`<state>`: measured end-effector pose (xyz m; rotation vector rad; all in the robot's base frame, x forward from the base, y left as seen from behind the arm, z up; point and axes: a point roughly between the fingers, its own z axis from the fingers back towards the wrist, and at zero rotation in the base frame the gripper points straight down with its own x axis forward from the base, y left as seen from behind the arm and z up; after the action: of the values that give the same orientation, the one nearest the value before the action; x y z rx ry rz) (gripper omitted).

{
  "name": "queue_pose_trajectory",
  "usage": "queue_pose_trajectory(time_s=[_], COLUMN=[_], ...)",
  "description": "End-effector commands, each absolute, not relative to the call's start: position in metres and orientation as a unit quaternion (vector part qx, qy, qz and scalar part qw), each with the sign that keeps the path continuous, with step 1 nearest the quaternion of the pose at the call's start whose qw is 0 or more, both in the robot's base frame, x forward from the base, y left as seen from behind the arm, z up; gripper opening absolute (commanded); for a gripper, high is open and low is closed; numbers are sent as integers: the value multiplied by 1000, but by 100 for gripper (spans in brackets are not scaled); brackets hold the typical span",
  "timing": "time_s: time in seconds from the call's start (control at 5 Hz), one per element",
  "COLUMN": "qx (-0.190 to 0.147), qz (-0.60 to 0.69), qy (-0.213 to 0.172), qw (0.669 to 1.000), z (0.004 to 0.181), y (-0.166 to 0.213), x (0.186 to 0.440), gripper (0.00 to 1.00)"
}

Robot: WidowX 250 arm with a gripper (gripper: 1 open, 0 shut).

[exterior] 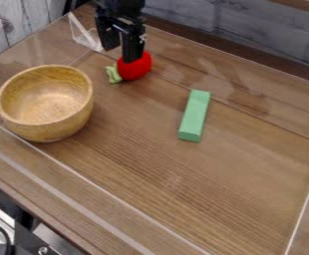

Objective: Move the red fruit to the right

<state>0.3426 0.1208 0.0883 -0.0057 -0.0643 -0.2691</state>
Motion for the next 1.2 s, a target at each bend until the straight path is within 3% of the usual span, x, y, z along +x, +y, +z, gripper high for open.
queue_pose_trajectory(time_s=[0.0,0.6,0.8,1.0], qx=[14,22,23,24], qz=[-156,-71,-81,-86], qy=[-55,-41,-37,-38], qw=[986,996,996,995], z=[106,96,84,81], y=[112,122,126,132], x=[347,345,350,355], gripper=[100,100,100,0])
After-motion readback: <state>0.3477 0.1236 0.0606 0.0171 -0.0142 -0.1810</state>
